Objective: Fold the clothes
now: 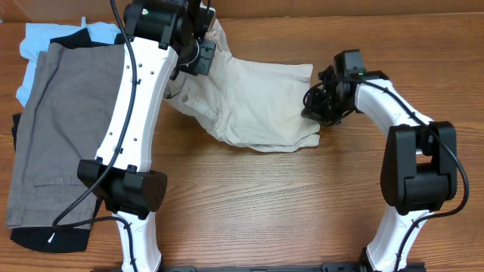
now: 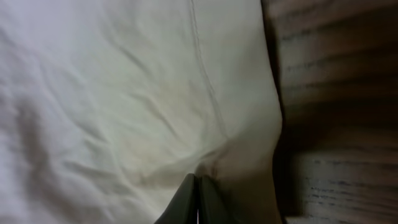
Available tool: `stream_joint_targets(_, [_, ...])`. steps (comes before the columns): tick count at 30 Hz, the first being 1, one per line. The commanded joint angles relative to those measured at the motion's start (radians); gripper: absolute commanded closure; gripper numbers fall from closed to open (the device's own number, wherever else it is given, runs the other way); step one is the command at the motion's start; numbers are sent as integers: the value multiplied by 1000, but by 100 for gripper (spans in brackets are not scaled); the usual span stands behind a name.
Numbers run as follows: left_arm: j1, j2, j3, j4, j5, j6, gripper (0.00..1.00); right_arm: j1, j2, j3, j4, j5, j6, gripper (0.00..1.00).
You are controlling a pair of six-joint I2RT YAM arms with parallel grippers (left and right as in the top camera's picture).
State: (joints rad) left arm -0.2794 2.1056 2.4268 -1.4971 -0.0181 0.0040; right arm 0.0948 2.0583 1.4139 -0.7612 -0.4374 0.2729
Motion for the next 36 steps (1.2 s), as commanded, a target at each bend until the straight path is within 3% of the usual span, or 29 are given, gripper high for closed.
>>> stream_joint_targets(1, [5, -26, 26, 44, -14, 18, 96, 0, 21, -46, 16, 26, -11, 96])
stream_joint_targets(8, [-4, -2, 25, 104, 145, 7, 96, 0, 22, -84, 47, 26, -2, 96])
stream_joint_targets(20, [-125, 202, 22, 143, 155, -57, 96, 0, 22, -84, 57, 26, 16, 96])
stream_joint_targets(30, [-253, 296, 22, 261, 203, -132, 95, -5, 22, -84, 77, 24, 39, 96])
stream_joint_targets(33, [-282, 301, 22, 294, 203, -172, 88, -13, 22, -84, 80, 18, 39, 96])
stream_joint_targets(34, [-290, 301, 22, 303, 203, -188, 78, -16, 22, -84, 80, 18, 39, 96])
stream_joint_targets(35, [-296, 301, 22, 312, 203, -202, 73, -19, 22, -84, 79, 17, 39, 96])
stream_joint_targets(36, [-305, 301, 22, 322, 203, -217, 59, -24, 22, -84, 79, 17, 39, 96])
